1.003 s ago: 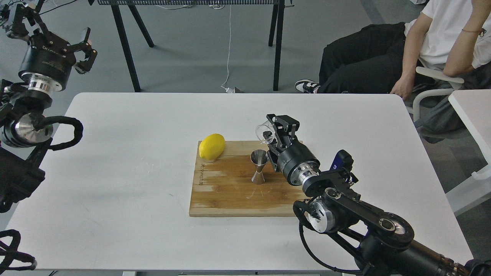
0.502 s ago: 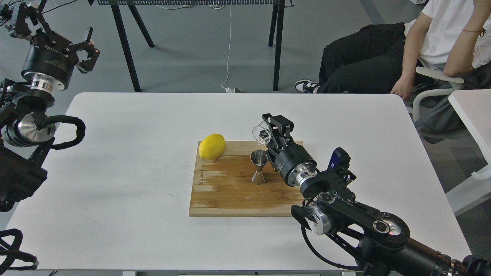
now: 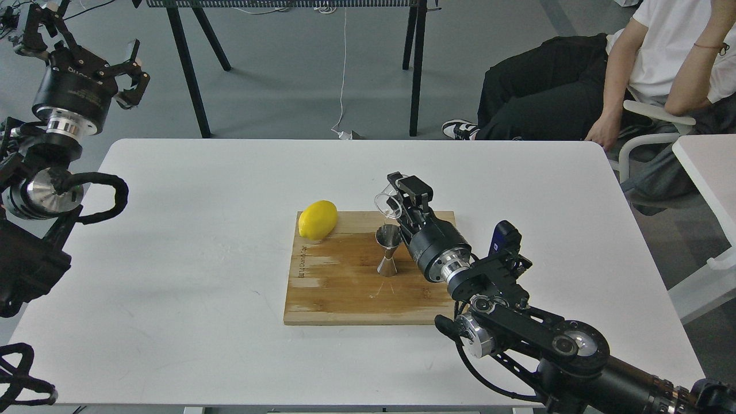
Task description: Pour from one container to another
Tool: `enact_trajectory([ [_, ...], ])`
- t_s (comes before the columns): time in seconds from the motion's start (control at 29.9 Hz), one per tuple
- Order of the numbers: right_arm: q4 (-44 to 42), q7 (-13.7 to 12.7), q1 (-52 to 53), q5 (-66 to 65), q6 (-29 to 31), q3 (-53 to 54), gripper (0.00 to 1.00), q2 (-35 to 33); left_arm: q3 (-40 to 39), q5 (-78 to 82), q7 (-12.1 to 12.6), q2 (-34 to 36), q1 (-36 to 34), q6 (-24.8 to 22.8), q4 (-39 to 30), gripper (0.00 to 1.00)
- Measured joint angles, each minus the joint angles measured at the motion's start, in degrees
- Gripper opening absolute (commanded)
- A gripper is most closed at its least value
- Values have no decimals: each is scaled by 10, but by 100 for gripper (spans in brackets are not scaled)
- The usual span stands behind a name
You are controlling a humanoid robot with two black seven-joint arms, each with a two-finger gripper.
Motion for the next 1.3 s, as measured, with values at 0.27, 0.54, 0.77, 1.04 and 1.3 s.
enact_trajectory([
  [0.27,-18,8,7,-41,0,-26,24,-3,0,0,0,-1,1,1,0,100],
  [0.54,-41,18,7,-85,0,-41,24,-4,0,0,0,-3,1,1,0,100],
  [0.77,-48,21,7,-106,0,-47,24,-4,0,0,0,-3,1,1,0,100],
  [1.04,-45,20,11,-116,0,-47,24,-16,-1,0,0,0,1,1,0,100],
  [1.3,-42,20,14,-115,0,-47,24,-24,-2,-1,0,1,1,1,0,100],
])
